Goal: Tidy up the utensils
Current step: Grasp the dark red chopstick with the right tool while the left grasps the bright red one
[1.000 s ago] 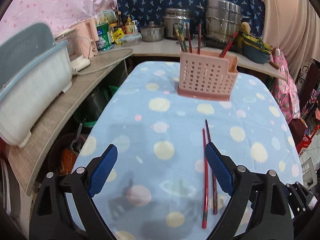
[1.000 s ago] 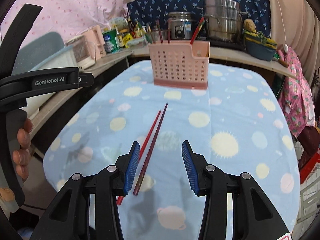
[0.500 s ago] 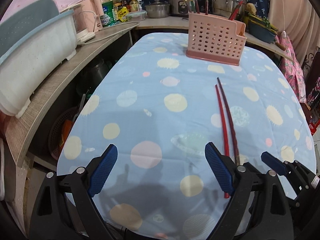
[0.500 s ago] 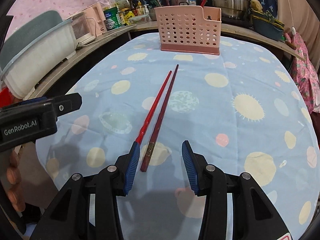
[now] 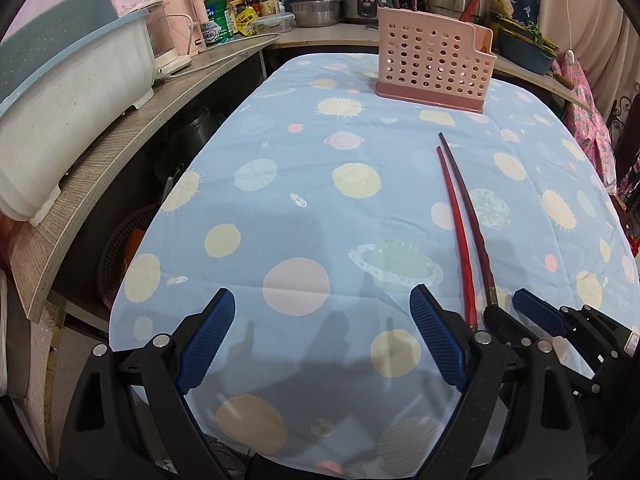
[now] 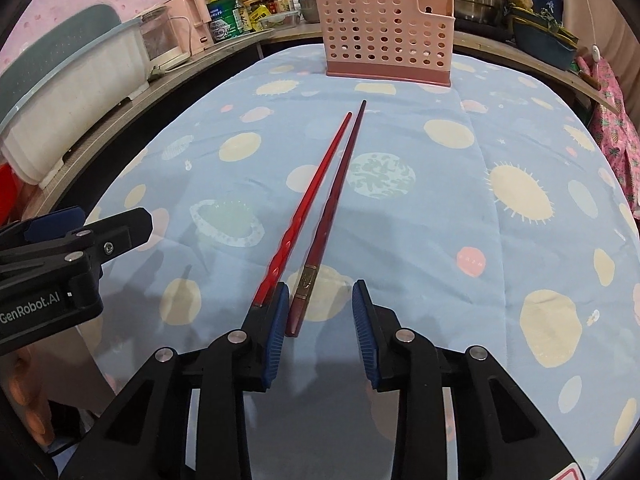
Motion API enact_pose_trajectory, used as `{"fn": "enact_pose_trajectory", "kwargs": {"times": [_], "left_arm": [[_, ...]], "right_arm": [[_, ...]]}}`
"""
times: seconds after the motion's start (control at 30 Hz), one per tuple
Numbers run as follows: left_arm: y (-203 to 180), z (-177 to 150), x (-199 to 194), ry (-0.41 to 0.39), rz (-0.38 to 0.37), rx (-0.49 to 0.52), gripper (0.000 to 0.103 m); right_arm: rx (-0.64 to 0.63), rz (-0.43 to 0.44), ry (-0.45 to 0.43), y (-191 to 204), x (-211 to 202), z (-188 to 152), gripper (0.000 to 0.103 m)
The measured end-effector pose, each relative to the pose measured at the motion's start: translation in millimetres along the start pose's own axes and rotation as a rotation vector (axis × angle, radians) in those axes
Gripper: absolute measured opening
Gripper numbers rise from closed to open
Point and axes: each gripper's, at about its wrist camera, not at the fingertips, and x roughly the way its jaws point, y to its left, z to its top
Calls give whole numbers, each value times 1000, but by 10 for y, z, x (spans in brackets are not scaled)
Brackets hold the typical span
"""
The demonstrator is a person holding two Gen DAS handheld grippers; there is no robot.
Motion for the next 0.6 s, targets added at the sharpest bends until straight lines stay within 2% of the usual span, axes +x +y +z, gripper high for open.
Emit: {"fn": "enact_pose_trajectory", "kwargs": {"times": [0.1, 0.17, 0.23, 0.6], "left_arm": [[-27, -23, -8, -4, -13, 7, 85], [-58, -39, -8, -2, -23, 16, 85], [-99, -53, -5, 1, -33, 27, 85], [-387, -177, 51, 33, -99, 85, 85]], "right_arm": [[-1, -10, -4, -22, -3, -8, 24], [7, -18, -4, -59, -6, -12, 13], [24, -18, -4, -120, -12, -16, 8], [105, -52, -12, -415, -148, -136, 7]]}}
